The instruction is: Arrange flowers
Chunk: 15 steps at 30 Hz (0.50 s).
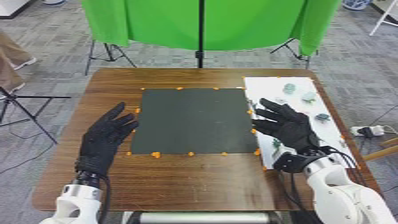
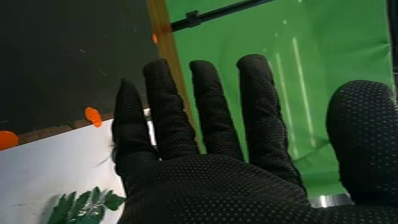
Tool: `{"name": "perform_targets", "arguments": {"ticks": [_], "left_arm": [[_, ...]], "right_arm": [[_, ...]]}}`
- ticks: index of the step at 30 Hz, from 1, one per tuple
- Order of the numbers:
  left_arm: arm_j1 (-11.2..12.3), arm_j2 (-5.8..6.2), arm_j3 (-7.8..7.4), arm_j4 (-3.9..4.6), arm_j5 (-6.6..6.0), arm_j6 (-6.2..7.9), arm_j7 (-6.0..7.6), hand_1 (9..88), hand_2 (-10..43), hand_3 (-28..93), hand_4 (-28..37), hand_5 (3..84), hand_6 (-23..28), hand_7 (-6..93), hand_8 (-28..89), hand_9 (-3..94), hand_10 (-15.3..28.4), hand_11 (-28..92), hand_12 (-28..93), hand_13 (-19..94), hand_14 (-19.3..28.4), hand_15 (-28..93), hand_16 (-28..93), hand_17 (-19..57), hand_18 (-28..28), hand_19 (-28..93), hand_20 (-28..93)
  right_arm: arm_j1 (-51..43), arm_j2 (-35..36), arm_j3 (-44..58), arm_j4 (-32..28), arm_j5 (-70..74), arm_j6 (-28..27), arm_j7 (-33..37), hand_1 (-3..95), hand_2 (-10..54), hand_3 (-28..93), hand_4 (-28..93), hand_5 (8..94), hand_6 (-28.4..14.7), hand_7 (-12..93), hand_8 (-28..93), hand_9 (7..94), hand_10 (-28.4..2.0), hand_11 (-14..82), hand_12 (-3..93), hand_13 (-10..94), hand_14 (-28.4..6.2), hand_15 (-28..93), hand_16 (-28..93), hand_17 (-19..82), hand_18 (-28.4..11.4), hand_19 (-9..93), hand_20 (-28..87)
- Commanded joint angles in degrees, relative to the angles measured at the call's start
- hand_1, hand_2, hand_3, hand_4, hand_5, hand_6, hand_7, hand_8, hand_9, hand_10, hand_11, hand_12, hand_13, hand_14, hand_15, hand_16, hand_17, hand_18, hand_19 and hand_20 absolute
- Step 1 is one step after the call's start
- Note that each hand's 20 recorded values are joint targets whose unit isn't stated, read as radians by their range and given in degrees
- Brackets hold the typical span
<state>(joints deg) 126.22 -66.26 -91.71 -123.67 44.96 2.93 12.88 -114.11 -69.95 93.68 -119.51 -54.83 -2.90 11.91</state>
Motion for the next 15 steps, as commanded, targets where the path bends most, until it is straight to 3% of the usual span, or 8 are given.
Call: {"name": "perform_targets", "arguments": {"ticks": [1,11,13,15], "left_arm": [[0.52,-0.12,0.18,-0.09,-0.34,0.56,-0.08,26.8,9.5,74,-20.1,35.1,8.4,11.8,-9,33.5,19.6,25,12,22,24.1,47,-6,-11.6,19.9,41,16],[0.52,0.20,0.35,-0.09,-0.45,0.77,0.39,26.8,9.5,74,-20.0,35.0,8.3,11.8,-9,33.5,19.6,25,12,22,24.2,47,-6,-11.6,19.9,41,16],[0.64,0.44,0.31,-0.13,-0.56,0.89,0.85,26.8,9.5,74,-20.1,35.0,8.3,11.9,-9,33.5,19.6,25,12,22,24.2,47,-6,-11.6,19.9,41,16],[0.93,0.81,0.19,-0.33,-0.71,1.41,1.32,26.8,9.5,74,-20.0,35.0,8.3,11.9,-9,33.5,19.6,25,12,22,24.2,47,-6,-11.6,19.9,41,16]], "right_arm": [[-0.21,0.32,-0.22,-0.10,0.22,0.48,0.01,13.7,13.7,82,-28,46.1,2.3,15,-13,44.0,-14.1,9.4,12.2,35,-19.1,16,21,5,-19.7,40,19],[-0.07,0.69,-0.30,-0.73,-0.99,0.98,-0.21,13.8,13.7,82,-28,46.0,2.2,15,-13,44.2,-14.3,9.6,12.1,35,-19.1,17,20,5,-19.7,40,19],[-0.63,3.38,-2.36,-2.89,-7.43,6.72,-2.08,14.3,13.1,83,-28,46.0,2.1,15,-13,44.2,-14.6,9.9,12.2,36,-19.2,18,20,5,-20.0,44,20],[-0.73,6.65,-5.48,-5.89,-18.83,16.76,0.38,15.6,11.0,83,-28,45.7,1.2,15,-13,46.3,-15.8,14.2,12.5,40,-18.7,30,15,8,-21.4,52,22]]}}
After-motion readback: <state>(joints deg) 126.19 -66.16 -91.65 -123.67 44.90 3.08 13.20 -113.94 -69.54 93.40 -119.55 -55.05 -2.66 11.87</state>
